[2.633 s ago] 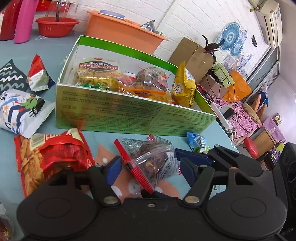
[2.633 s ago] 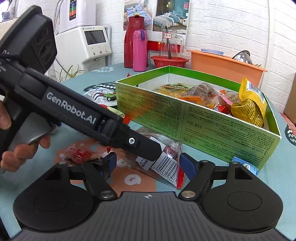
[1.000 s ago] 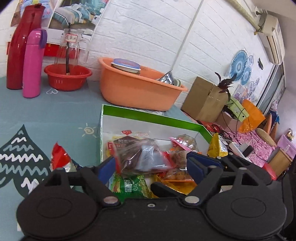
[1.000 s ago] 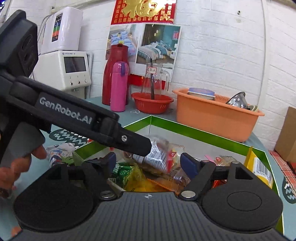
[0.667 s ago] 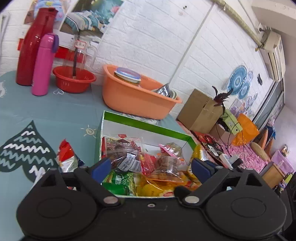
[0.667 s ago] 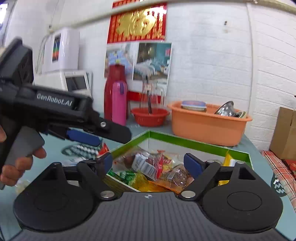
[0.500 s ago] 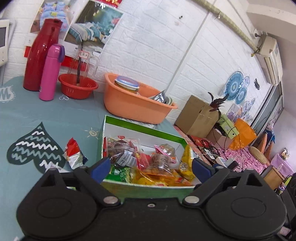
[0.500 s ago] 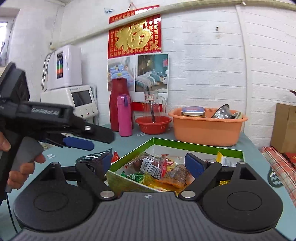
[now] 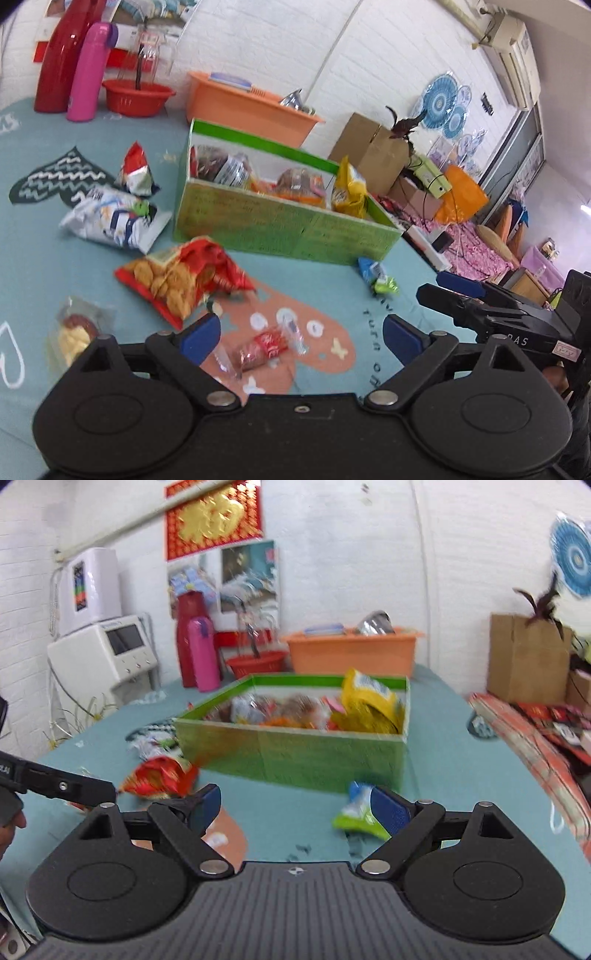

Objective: Organize snacks
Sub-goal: 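Grasp the small red packet with the left tool while the right tool grasps the blue-green bar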

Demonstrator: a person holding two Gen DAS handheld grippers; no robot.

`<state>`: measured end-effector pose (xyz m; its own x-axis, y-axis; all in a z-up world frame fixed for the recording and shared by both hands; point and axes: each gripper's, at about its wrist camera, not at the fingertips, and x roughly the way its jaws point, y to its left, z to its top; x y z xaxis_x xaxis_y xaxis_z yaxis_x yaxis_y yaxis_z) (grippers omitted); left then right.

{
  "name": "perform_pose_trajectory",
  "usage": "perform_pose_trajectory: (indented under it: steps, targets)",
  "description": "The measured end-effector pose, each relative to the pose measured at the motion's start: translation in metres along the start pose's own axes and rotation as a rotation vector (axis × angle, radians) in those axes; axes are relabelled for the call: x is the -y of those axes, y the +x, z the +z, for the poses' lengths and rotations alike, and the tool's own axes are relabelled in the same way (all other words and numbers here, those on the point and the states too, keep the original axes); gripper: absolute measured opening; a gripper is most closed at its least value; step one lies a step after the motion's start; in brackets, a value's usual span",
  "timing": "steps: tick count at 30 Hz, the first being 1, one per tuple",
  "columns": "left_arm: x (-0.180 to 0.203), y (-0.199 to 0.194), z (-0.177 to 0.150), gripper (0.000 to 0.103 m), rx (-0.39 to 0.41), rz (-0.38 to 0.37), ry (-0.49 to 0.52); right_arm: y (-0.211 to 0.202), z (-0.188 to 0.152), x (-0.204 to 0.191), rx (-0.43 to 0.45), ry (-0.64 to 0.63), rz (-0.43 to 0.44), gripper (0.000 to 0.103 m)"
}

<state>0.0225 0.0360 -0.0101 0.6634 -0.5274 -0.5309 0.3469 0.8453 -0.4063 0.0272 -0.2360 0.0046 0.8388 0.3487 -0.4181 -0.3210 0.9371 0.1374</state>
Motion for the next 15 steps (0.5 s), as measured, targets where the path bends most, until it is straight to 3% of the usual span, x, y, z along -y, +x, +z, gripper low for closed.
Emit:
perform_pose_trajectory:
  steps: [5,13,15]
  targets:
    - [-0.001,0.011,-0.003,0.103,-0.024,0.002,0.019,0.011,-0.006,0.009,-0.046,0.037,-0.047,0.103]
    - [0.011,0.029,-0.007,0.103,-0.034,0.043,0.155,0.039,-0.003,0.017,-0.091,0.021,-0.100,0.103]
    - [0.011,0.035,-0.007,0.092,-0.050,0.044,0.162,0.046,-0.001,0.019,-0.106,0.025,-0.107,0.103]
